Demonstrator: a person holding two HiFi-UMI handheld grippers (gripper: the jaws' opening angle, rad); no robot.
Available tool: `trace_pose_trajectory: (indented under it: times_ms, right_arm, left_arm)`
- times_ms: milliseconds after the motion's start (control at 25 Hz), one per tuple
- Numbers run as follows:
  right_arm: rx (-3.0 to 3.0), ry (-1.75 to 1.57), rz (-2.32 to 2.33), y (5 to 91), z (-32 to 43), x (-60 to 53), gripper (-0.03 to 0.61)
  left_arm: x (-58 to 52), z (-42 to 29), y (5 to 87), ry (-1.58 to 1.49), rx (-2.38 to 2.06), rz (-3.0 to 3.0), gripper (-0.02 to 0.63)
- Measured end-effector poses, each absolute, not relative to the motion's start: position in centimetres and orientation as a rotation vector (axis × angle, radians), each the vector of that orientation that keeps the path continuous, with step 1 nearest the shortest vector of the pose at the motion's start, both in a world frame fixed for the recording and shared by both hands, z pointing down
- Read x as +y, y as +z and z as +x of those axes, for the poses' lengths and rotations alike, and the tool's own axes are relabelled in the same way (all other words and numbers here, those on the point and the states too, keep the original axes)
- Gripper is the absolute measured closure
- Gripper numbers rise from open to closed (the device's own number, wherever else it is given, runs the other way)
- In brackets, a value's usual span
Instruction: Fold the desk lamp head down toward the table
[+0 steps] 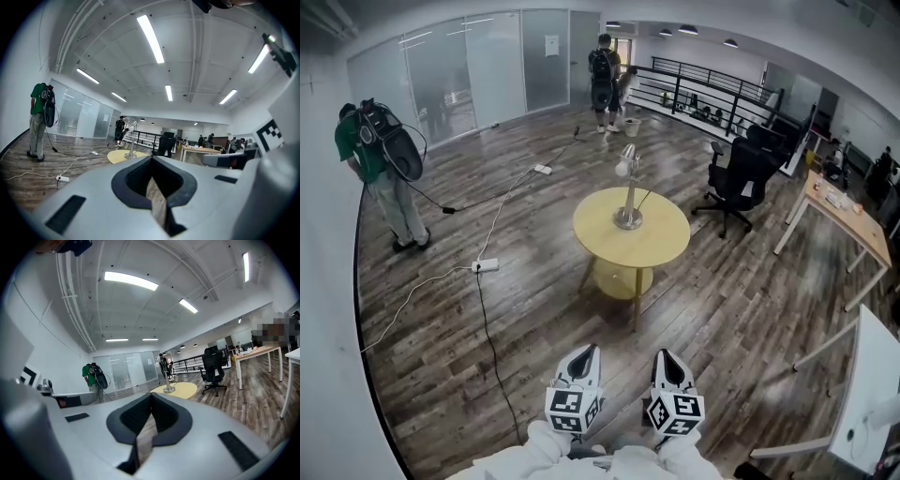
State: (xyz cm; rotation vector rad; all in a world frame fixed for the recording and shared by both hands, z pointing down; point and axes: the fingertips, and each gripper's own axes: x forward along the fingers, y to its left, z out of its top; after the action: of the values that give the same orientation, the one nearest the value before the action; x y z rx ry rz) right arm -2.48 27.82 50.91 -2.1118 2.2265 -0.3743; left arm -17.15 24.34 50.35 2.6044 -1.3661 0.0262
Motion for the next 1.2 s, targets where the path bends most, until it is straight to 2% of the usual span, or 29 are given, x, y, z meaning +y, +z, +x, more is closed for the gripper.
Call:
trace_pose_trajectory:
  times_ms: [520, 1200]
  right_arm:
    - [2.227, -0.397, -2.109, 52.0, 0.4, 21.0, 0.566]
    - [2.286, -0.332, -2.008, 48.8, 8.1, 4.1, 0.566]
  left_arm:
    - [17.8, -14.1, 51.9, 0.063, -1.360, 2.591, 0.614]
    - [2.4, -6.5, 49.6, 0.026, -1.466, 2.571, 0.614]
